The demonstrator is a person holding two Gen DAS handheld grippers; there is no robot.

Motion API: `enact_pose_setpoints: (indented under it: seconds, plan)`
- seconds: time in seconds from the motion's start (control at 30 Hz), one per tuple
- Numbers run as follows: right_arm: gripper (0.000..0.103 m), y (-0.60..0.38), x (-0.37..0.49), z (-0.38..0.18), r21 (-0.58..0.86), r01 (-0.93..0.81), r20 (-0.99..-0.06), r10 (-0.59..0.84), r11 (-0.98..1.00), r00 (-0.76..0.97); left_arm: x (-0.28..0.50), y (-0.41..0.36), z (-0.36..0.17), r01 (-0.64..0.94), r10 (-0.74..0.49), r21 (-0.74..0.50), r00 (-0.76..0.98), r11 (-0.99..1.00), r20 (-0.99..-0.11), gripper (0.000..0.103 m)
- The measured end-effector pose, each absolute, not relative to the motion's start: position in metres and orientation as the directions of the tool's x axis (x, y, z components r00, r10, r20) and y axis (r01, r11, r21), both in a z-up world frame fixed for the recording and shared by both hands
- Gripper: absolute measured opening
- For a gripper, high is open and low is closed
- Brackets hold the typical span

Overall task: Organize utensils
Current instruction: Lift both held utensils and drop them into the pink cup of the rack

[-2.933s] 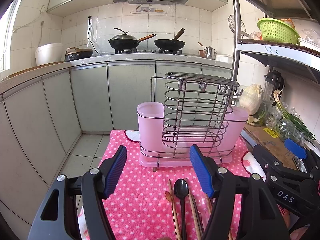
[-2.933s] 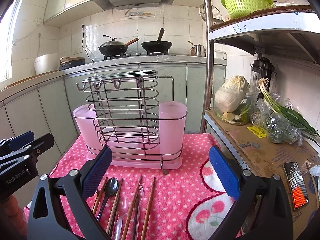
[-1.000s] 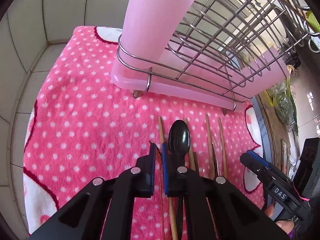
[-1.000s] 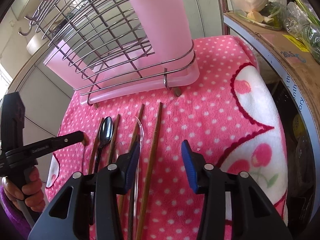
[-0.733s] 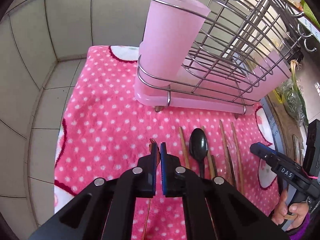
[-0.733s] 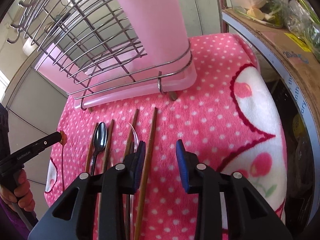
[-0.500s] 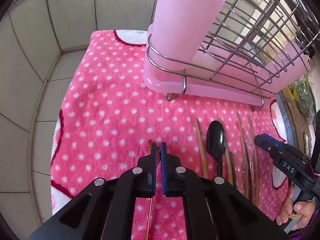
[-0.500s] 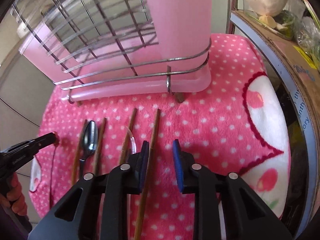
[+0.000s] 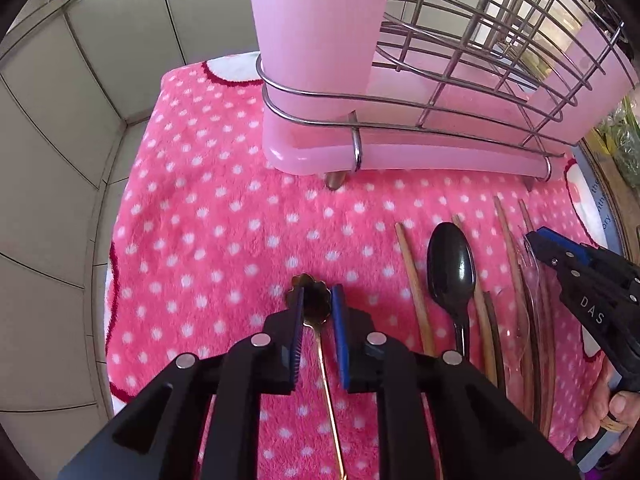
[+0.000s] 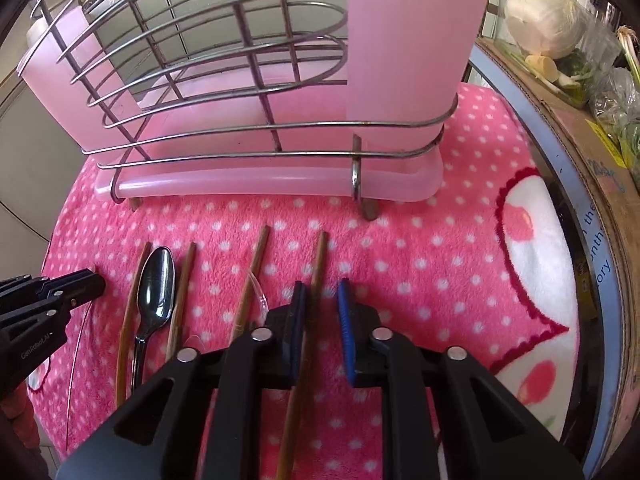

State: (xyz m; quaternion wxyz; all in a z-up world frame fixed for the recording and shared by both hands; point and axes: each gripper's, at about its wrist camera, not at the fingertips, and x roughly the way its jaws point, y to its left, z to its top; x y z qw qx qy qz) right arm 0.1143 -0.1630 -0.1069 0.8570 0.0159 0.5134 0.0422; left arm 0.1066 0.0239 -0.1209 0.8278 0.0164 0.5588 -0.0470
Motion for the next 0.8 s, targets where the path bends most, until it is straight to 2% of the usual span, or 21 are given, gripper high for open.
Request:
enact_pose_setpoints:
  seconds: [0.23, 0.5, 0.8]
  plan:
    - [0.006, -0.185, 0.1, -0.1, 0.2, -0.032, -0.854, 0.19, 0.979, 0.484, 0.1, 0.022, -0.108, 0.104, -0.104, -0.065, 0.43, 0.992, -0.897, 0.002]
    - [0.006, -0.214, 0.072, -0.073, 0.34, -0.034, -0.765, 0.297, 0.94, 0.572, 0.077, 0.049, -0.077, 0.076, -0.207, -0.197, 0.528, 0.977, -0.824, 0.001]
    - [0.006, -0.23, 0.052, -0.026, 0.378, -0.094, -0.639, 0.333, 0.921, 0.693, 0.054, 0.075, -0.016, 0.106, -0.346, -0.376, 0.671, 0.92, -0.656, 0.001]
